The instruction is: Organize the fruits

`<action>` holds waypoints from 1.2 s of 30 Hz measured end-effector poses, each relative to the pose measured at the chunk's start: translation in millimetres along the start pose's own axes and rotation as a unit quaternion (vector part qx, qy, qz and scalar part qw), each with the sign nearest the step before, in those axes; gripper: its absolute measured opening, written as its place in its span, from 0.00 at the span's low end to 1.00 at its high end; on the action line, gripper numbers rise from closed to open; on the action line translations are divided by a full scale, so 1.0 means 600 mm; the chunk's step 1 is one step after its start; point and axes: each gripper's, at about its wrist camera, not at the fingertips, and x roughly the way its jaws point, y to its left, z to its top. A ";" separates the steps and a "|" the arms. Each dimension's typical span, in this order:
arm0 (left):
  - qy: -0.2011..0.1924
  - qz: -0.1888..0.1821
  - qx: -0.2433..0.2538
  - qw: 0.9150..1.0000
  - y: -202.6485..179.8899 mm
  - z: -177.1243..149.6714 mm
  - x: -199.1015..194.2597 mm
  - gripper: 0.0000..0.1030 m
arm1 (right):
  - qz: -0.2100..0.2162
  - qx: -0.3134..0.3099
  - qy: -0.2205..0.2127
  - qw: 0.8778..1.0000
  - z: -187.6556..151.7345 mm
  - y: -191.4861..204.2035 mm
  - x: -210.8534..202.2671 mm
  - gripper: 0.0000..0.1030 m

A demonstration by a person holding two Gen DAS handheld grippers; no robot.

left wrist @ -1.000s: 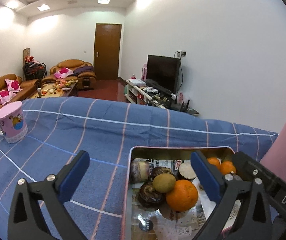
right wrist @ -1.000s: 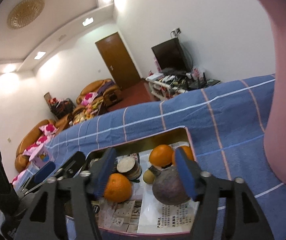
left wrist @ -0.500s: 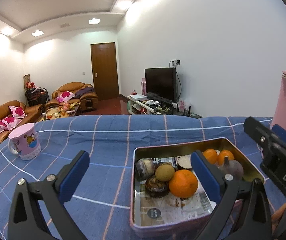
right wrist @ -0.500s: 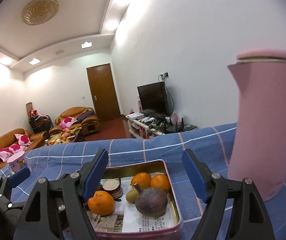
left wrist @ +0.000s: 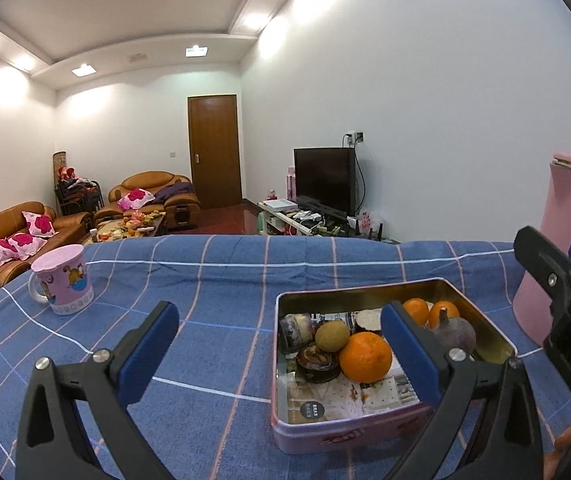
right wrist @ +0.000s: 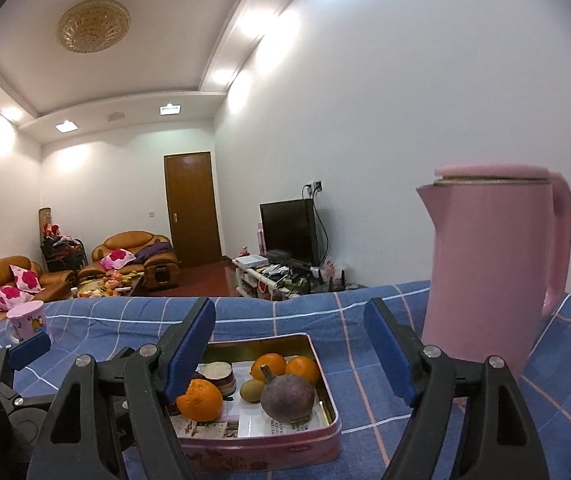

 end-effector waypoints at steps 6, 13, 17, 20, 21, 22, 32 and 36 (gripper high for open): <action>0.000 0.000 0.000 1.000 -0.001 0.000 0.000 1.00 | -0.005 0.002 -0.001 1.000 0.000 0.001 -0.004 0.76; -0.001 0.001 0.002 1.000 -0.003 0.000 0.000 1.00 | -0.006 0.003 -0.001 1.000 0.001 0.002 -0.004 0.76; 0.000 0.001 0.002 1.000 -0.003 0.000 0.000 1.00 | -0.007 0.004 -0.001 1.000 0.001 0.002 -0.004 0.76; 0.000 0.001 0.002 1.000 -0.002 0.000 0.000 1.00 | -0.008 0.006 0.000 1.000 0.001 0.004 -0.007 0.76; 0.000 0.002 0.002 1.000 -0.002 0.000 0.000 1.00 | -0.007 0.006 0.001 1.000 0.001 0.002 -0.006 0.76; 0.000 0.001 0.002 1.000 -0.002 0.000 0.000 1.00 | -0.007 0.007 0.001 1.000 0.001 0.003 -0.006 0.76; 0.001 0.002 0.002 1.000 -0.002 -0.002 -0.001 1.00 | -0.009 0.008 0.002 1.000 0.001 -0.001 -0.005 0.76; 0.012 -0.006 0.002 1.000 -0.001 -0.004 0.002 1.00 | -0.012 0.010 0.003 1.000 0.001 -0.003 -0.006 0.76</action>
